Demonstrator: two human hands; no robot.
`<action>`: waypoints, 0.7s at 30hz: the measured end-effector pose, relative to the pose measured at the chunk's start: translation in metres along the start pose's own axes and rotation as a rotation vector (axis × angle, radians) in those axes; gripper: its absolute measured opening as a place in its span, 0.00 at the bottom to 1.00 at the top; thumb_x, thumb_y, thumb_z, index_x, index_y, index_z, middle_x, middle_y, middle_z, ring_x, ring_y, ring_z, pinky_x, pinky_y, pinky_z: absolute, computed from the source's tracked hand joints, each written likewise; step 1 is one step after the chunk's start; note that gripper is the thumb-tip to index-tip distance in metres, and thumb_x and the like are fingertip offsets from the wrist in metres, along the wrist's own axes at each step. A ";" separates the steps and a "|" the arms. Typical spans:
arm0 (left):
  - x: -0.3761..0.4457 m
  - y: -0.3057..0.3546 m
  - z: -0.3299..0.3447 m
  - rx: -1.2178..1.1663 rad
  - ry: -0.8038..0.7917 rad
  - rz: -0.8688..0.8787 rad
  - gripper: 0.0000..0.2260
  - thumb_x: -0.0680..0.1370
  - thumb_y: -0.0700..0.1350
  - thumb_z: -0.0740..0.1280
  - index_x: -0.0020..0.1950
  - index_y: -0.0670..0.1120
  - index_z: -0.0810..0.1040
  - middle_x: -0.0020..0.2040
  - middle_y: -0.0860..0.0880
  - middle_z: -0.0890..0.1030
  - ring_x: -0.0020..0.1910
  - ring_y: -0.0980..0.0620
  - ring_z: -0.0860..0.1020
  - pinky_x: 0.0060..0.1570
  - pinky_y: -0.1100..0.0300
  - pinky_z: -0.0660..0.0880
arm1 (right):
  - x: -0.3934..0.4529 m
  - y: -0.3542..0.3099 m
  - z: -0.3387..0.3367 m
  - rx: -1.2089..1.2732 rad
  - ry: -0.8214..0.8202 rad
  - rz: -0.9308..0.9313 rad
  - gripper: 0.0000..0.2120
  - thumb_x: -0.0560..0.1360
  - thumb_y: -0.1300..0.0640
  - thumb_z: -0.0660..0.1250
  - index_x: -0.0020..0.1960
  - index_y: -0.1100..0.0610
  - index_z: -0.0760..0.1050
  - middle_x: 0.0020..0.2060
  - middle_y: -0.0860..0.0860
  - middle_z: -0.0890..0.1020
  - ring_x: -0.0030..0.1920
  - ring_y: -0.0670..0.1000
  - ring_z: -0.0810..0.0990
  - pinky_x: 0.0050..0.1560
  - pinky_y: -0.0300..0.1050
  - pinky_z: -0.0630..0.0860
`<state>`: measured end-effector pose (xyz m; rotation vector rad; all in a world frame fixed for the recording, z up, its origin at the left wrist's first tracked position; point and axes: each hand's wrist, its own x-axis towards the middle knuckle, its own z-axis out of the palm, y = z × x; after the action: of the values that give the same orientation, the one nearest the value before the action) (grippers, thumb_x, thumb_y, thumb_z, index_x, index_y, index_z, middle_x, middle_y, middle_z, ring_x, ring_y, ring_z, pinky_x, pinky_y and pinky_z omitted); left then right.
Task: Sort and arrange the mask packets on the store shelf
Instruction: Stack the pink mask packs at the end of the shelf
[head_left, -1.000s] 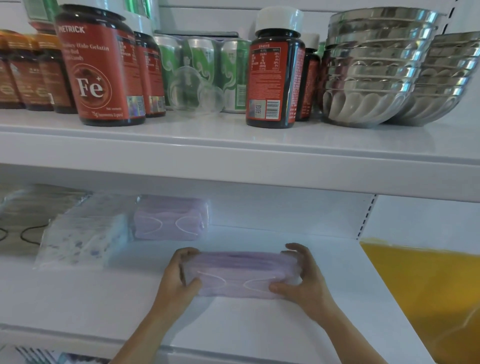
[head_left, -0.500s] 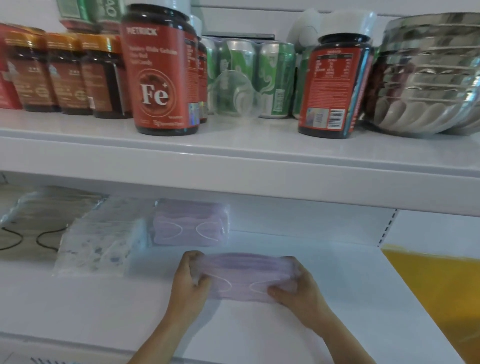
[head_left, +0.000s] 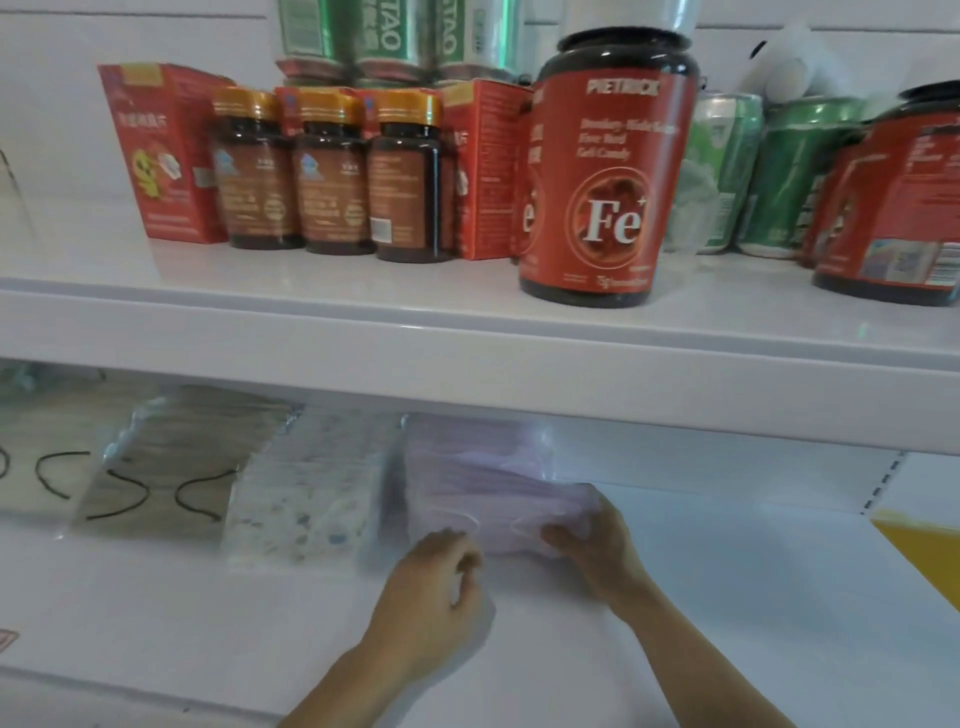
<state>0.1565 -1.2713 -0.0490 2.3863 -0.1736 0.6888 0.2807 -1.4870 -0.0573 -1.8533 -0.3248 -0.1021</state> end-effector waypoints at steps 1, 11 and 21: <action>0.001 -0.006 0.001 0.090 -0.083 0.042 0.06 0.69 0.44 0.65 0.44 0.53 0.75 0.43 0.57 0.76 0.44 0.54 0.76 0.44 0.56 0.76 | 0.003 -0.001 0.009 0.000 -0.002 -0.007 0.16 0.65 0.63 0.79 0.51 0.56 0.81 0.45 0.49 0.87 0.46 0.46 0.85 0.46 0.45 0.79; 0.012 -0.047 0.008 0.326 -0.093 -0.016 0.08 0.64 0.47 0.67 0.42 0.48 0.75 0.43 0.49 0.75 0.45 0.46 0.77 0.41 0.52 0.77 | -0.006 -0.018 0.064 -0.002 0.195 0.045 0.49 0.61 0.42 0.72 0.78 0.51 0.59 0.65 0.49 0.74 0.61 0.50 0.76 0.56 0.45 0.73; 0.007 -0.047 0.015 0.375 -0.037 0.016 0.06 0.65 0.44 0.65 0.40 0.47 0.71 0.43 0.47 0.74 0.44 0.44 0.75 0.41 0.52 0.74 | 0.010 -0.035 0.064 0.168 0.157 0.199 0.33 0.82 0.38 0.54 0.82 0.51 0.55 0.78 0.46 0.62 0.73 0.43 0.62 0.71 0.39 0.58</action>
<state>0.1829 -1.2431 -0.0810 2.7590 -0.0837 0.7374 0.2746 -1.4155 -0.0420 -1.6893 -0.0373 -0.0807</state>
